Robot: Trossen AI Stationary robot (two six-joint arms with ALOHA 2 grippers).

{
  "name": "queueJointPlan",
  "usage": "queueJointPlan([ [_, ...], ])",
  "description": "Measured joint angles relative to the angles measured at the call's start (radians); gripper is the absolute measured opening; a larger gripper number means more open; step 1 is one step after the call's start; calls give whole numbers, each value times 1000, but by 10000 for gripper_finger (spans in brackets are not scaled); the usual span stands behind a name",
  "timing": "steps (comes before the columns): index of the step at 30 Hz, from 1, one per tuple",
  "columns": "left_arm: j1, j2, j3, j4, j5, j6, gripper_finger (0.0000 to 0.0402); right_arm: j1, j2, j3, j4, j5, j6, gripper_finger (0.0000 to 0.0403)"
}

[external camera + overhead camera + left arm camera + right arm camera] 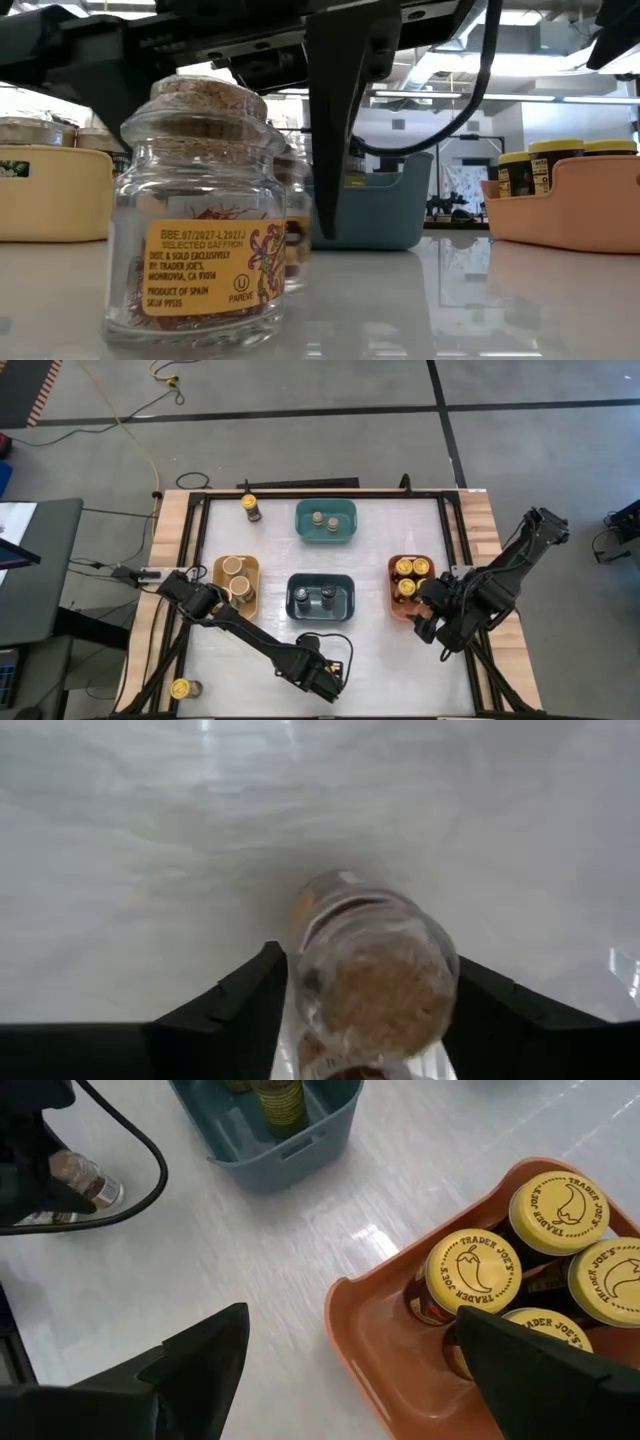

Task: Sort spices by type
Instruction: Put the brown seasoning bottle into the green bin

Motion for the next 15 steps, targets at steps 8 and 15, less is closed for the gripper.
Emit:
queueJointPlan([
  [8,7,0,0,1,-2,16,180,0,0,0,1,0,-1,380],
  [15,7,-2,9,-12,-2,42,180,0,0,0,20,0,-17,380],
])
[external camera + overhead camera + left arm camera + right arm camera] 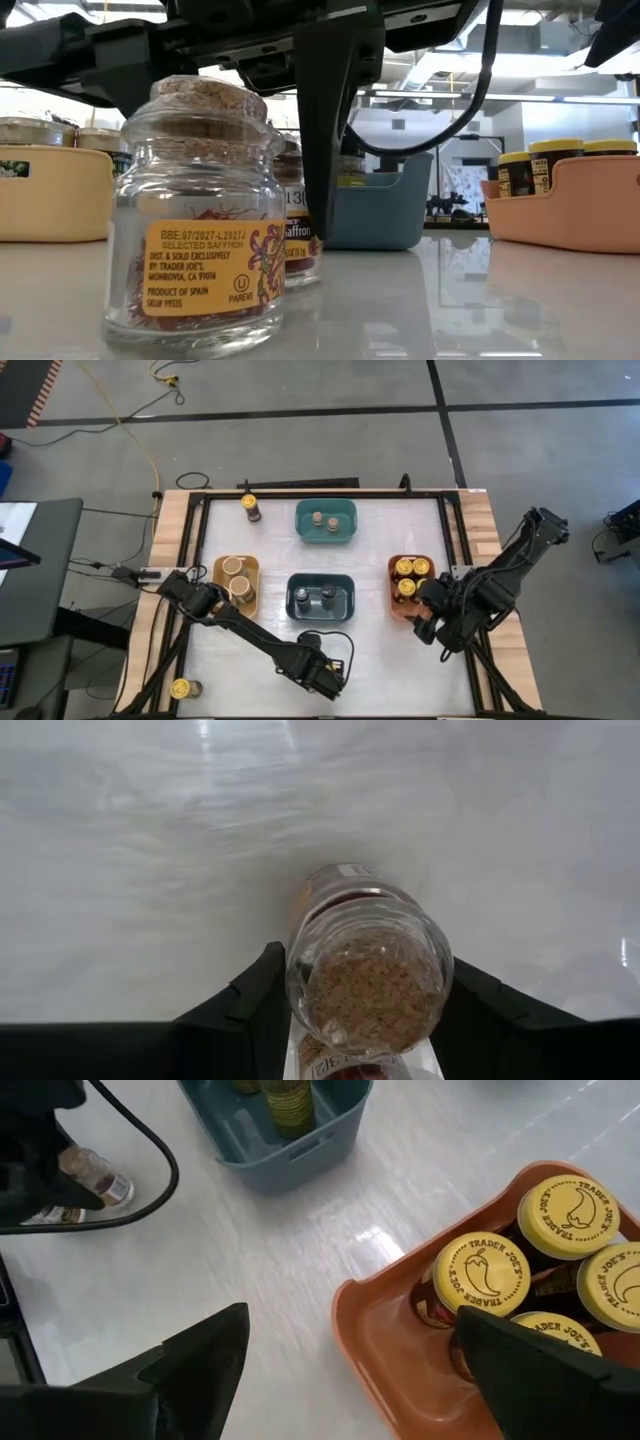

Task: Sort spices by type
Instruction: Put the brown seasoning bottle into the green bin

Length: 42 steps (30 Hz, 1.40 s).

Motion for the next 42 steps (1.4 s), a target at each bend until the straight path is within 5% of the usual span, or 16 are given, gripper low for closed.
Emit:
queueJointPlan([
  [6,9,-40,61,-83,-17,74,180,0,0,0,4,0,1,380],
  [15,64,-225,99,-272,-211,312,180,-1,0,0,14,0,1,380],
  [25,321,-427,99,-344,-290,833,180,-47,0,0,25,0,37,380],
  [33,632,-443,45,-296,-120,1289,180,-135,0,0,25,0,100,380],
  [42,890,-443,-160,-33,119,1605,180,-280,0,0,25,1,207,380],
])
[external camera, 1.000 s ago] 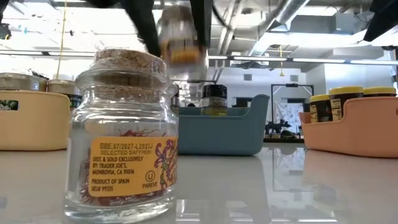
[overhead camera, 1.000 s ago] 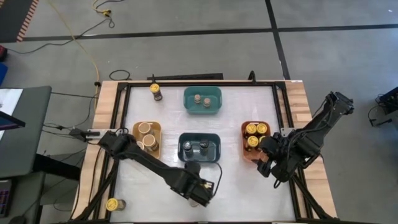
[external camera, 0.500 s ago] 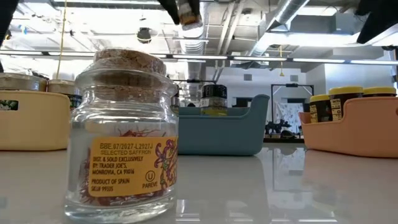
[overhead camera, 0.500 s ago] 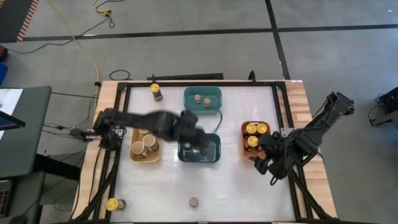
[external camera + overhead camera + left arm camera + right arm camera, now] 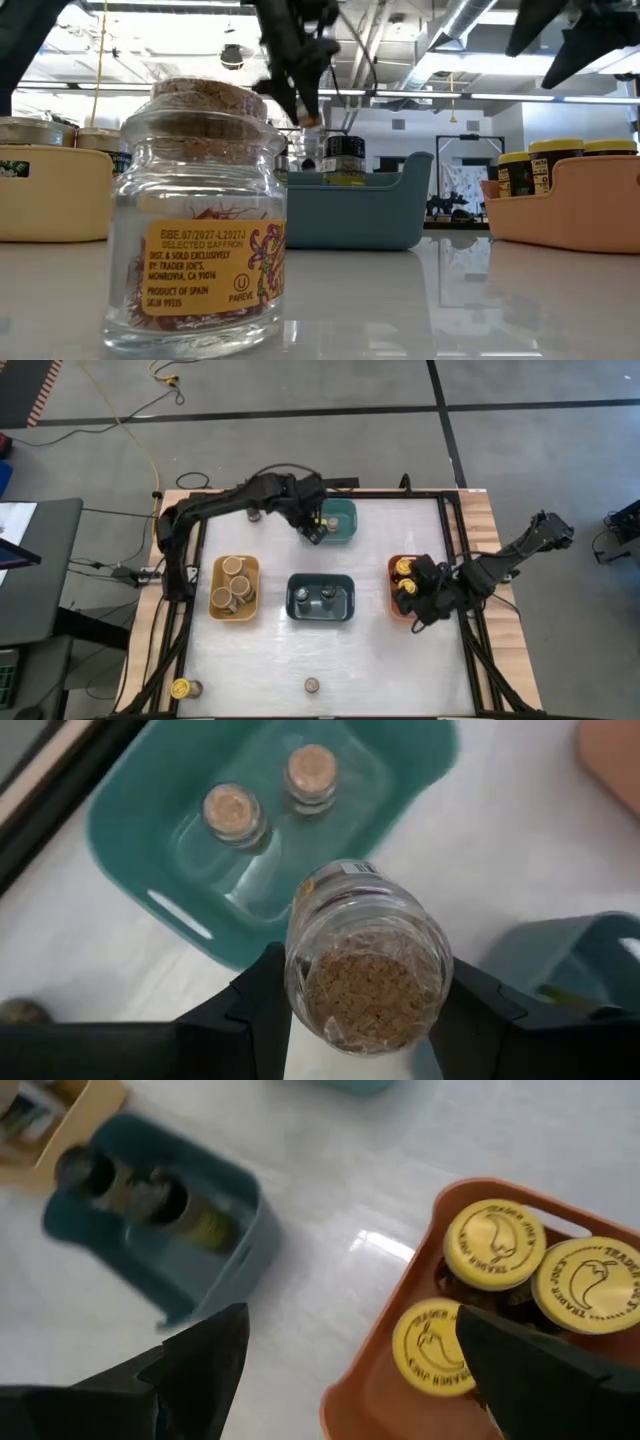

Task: Sort spices by type
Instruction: Put the brown seasoning bottle into the green bin

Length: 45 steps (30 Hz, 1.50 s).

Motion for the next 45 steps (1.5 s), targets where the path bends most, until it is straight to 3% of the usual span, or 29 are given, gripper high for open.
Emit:
queueJointPlan([
  [9,114,1,-154,147,65,135,180,-121,0,0,28,0,30,380],
  [20,124,97,-167,194,88,194,180,-226,0,0,114,0,-30,380],
  [31,121,196,-166,234,35,194,180,-233,1,0,117,-1,-30,380],
  [45,122,197,-179,275,29,106,181,-232,1,0,122,-2,-30,380],
])
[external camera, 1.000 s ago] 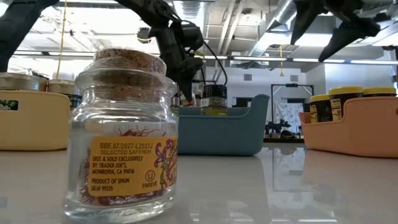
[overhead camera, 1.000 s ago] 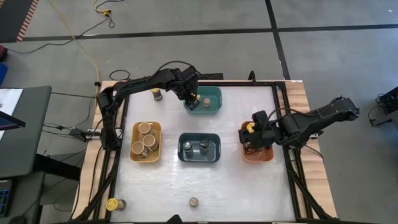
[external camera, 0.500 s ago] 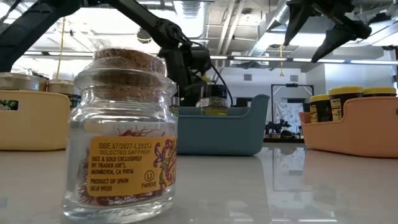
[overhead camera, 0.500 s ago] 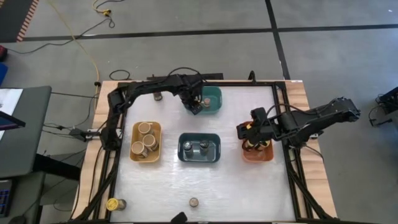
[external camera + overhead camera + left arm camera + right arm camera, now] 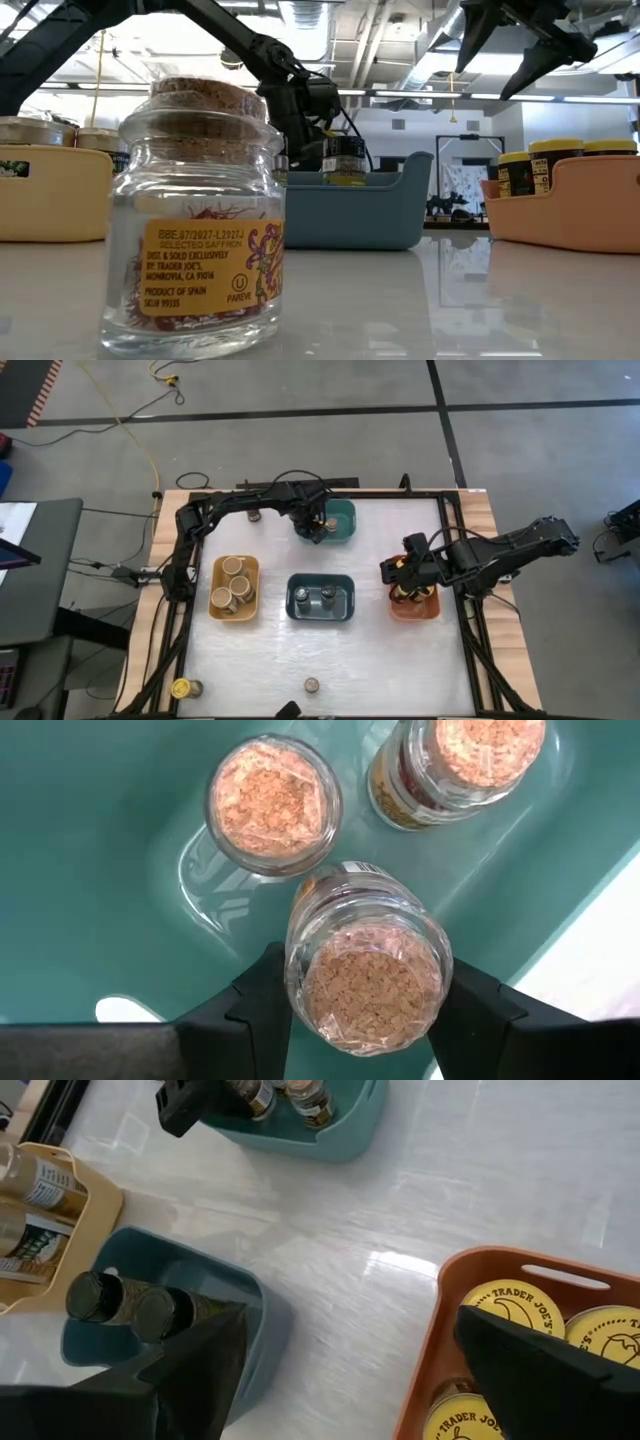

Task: Sort spices by type
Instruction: Put the brown seasoning bottle into the green bin

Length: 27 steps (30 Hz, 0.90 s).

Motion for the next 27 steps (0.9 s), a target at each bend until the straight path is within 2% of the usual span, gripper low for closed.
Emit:
queueJointPlan([
  [27,0,0,0,24,-2,-62,190,0,0,0,-2,-2,-28,380],
])
